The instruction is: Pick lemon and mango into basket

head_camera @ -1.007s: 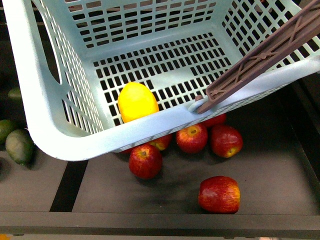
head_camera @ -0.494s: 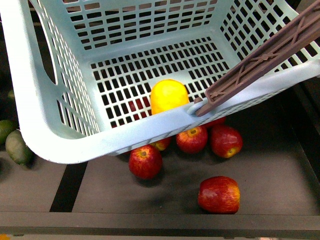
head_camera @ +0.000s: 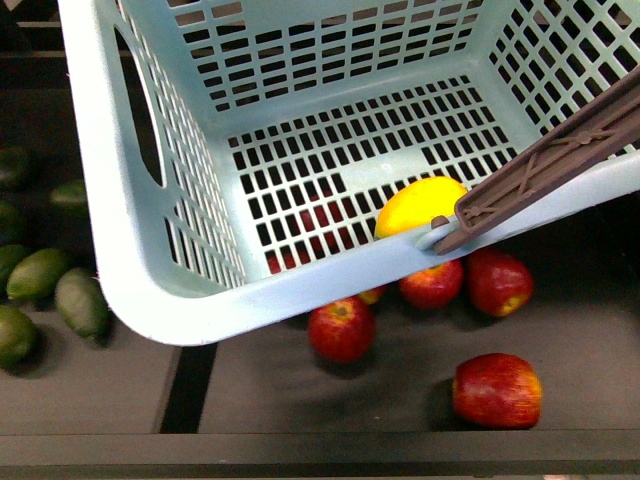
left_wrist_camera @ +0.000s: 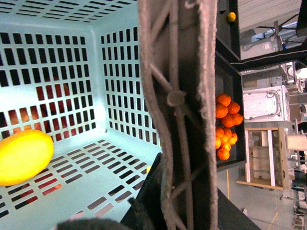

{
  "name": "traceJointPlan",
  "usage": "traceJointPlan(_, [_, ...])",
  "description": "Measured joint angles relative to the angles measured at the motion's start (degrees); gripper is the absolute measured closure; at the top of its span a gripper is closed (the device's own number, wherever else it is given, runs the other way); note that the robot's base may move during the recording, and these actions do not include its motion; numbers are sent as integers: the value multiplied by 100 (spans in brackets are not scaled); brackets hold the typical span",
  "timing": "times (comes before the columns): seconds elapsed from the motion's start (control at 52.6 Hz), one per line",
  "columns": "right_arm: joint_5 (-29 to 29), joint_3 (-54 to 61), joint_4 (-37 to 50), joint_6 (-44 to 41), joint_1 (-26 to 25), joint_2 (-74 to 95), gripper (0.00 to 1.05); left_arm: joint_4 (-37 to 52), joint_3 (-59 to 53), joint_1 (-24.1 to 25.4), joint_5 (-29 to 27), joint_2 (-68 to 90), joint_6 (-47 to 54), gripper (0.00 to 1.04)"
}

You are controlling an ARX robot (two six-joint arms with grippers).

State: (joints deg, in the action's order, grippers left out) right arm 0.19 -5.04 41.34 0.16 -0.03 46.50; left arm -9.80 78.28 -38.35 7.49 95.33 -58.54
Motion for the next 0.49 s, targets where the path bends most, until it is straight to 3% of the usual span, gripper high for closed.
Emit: traceJointPlan(0.494, [-20, 9, -11, 2, 0, 4, 9, -4, -2, 74, -131, -4, 33, 99])
